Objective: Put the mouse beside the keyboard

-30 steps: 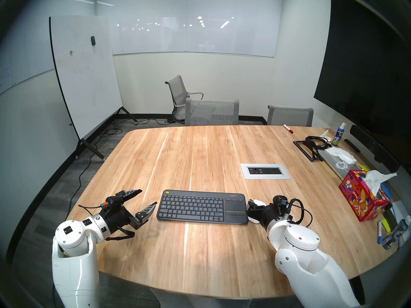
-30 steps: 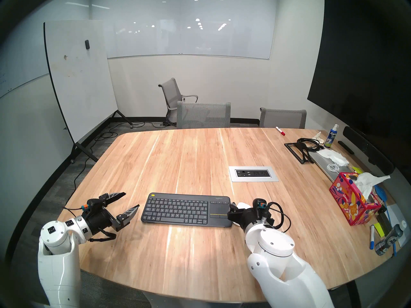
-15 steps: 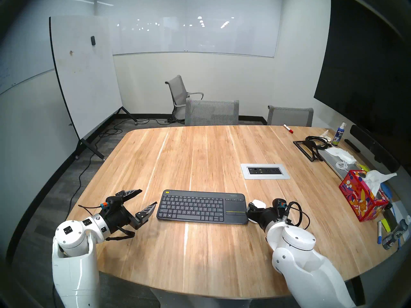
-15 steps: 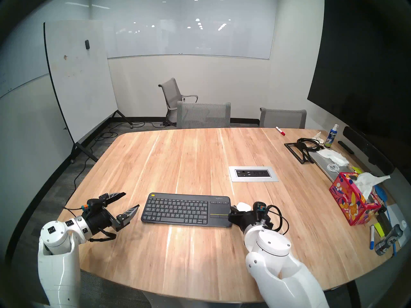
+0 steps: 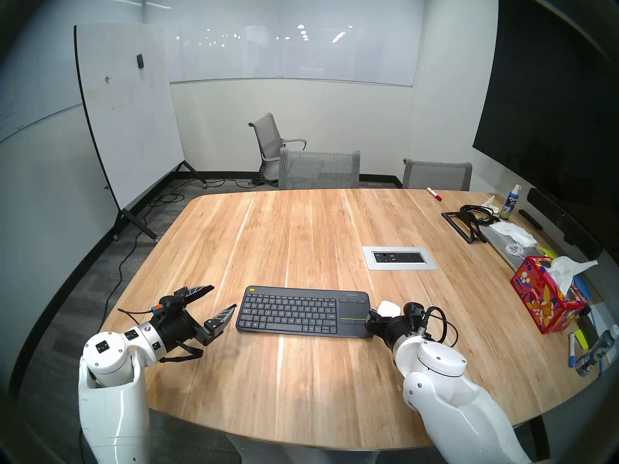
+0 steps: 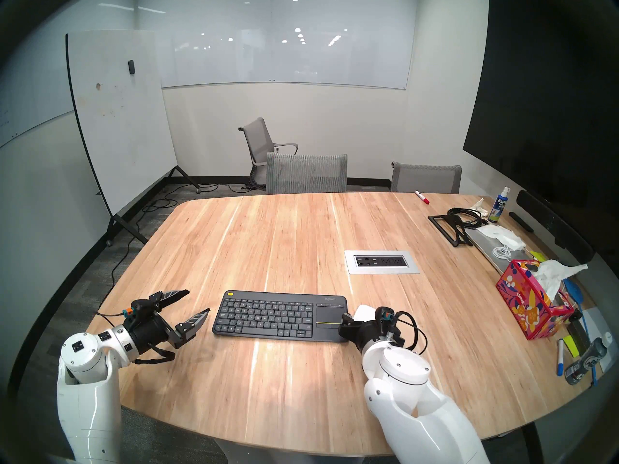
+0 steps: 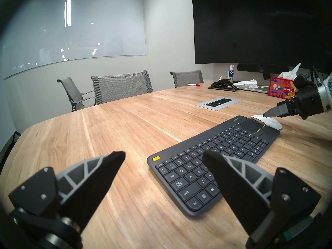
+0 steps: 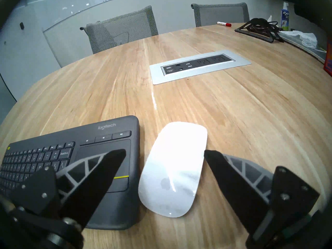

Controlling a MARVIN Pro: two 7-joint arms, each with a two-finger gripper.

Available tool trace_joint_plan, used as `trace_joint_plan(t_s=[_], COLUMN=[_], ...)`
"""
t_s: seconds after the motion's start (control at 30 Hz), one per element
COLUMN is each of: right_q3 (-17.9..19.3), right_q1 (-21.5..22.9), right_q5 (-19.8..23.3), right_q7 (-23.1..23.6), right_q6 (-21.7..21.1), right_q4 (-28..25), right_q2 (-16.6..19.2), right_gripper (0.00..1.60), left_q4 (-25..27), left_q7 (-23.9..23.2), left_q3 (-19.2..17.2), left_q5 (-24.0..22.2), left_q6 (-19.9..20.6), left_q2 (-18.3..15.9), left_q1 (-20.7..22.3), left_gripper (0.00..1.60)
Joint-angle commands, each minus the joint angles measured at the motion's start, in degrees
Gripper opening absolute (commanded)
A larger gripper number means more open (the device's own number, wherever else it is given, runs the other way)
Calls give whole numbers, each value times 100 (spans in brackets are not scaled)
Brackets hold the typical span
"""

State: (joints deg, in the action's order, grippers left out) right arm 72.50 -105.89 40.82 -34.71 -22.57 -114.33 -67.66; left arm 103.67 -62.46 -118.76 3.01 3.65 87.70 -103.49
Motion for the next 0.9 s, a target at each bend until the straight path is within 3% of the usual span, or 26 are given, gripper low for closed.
trace_joint_plan(t_s=[0.0,0.87], right_q3=[6,101], right_q1=[214,44], right_q5=[-6,43], right_q7=[-28,-253], right_q6=[13,77], right_q4=[65,33], right_q2=[-91,-107], right_gripper=[160,160], left_q4=[124,126], left_q7=[9,8], left_q3=[-15,-16], left_q5=[2,4], left_q6=[12,13], left_q2=[2,5], left_q1=[-12,-12], left_gripper=[160,160])
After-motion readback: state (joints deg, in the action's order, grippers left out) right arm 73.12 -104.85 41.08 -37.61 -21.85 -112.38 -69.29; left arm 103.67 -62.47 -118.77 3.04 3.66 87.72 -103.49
